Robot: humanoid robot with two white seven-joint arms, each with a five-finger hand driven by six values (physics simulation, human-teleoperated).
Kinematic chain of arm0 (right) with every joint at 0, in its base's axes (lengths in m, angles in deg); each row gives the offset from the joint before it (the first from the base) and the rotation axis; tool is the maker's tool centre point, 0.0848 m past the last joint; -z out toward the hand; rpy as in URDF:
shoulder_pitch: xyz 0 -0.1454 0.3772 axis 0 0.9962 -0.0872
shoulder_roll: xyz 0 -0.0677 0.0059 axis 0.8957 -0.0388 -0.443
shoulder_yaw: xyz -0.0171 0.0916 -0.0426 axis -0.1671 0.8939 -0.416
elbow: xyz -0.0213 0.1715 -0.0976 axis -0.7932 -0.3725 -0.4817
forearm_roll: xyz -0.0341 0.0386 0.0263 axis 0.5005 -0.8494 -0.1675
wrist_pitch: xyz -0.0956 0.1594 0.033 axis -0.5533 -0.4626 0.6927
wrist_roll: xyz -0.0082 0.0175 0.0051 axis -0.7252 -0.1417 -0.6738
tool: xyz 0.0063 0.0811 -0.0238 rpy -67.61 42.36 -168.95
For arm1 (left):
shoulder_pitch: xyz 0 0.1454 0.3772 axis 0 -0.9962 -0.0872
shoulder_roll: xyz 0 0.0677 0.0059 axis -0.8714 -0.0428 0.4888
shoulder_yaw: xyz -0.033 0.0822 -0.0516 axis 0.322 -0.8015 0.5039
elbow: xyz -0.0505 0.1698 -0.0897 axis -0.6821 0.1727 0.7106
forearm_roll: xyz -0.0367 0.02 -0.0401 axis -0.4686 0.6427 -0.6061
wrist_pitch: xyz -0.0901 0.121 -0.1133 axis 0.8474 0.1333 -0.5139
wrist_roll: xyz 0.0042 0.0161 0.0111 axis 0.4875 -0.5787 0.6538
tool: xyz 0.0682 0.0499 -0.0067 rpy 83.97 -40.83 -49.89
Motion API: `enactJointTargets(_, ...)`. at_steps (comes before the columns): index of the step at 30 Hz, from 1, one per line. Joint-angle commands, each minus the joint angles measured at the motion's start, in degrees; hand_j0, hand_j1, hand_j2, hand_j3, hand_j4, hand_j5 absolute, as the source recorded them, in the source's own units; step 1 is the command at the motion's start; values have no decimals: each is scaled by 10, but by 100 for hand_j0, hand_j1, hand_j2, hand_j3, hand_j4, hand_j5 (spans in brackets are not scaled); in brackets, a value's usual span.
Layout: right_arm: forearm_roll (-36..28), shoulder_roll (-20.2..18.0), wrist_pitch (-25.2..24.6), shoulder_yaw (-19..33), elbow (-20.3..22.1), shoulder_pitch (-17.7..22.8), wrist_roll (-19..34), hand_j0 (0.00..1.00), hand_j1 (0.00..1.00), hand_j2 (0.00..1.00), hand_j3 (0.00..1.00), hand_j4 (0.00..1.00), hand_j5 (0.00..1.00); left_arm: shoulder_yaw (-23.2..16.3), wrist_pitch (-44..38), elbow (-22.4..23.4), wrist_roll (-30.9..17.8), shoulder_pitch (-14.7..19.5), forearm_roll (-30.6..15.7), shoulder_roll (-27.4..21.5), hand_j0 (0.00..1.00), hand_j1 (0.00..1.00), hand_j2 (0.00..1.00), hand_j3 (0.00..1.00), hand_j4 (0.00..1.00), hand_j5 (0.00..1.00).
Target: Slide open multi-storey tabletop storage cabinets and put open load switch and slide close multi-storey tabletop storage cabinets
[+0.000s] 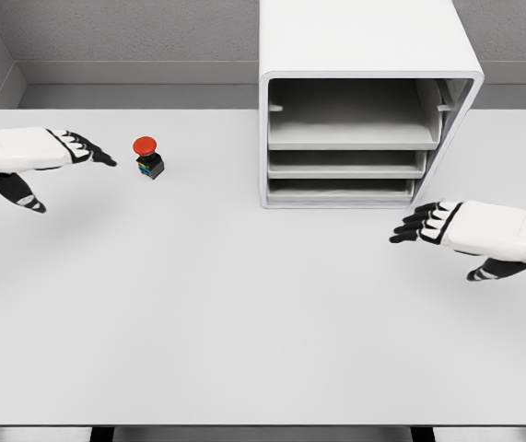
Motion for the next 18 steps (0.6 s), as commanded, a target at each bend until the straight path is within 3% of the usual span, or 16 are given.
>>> enactJointTargets(1,-2,1,-2,-12,1,0,0,100,100,100,100,100,100,1,-1,7,0,0,-3,-1,100,100,100,100,100,100)
enactJointTargets(5,-3,12,-2,-12,1,-7,0,100,100,100,100,100,100,1,-1,18,0,3,-2,1,100,100,100,100,100,100)
enactJointTargets(8,-3,36,-2,-14,1,-45,0,100,100,100,100,100,100,0,-1,78,0,14,1,49,100,100,100,100,100,100)
enactJointTargets(11,4,72,-2,-96,-3,-135,0,100,100,100,100,100,100,-3,-1,167,0,40,4,125,100,100,100,100,100,100)
enactJointTargets(13,23,88,-3,-101,-6,-160,0,100,100,100,100,100,100,-4,-1,228,0,57,5,175,100,100,100,100,100,100)
enactJointTargets(18,26,107,-157,-103,-6,-192,0,100,100,100,100,100,100,-5,-1,315,0,83,33,231,100,100,100,100,100,100)
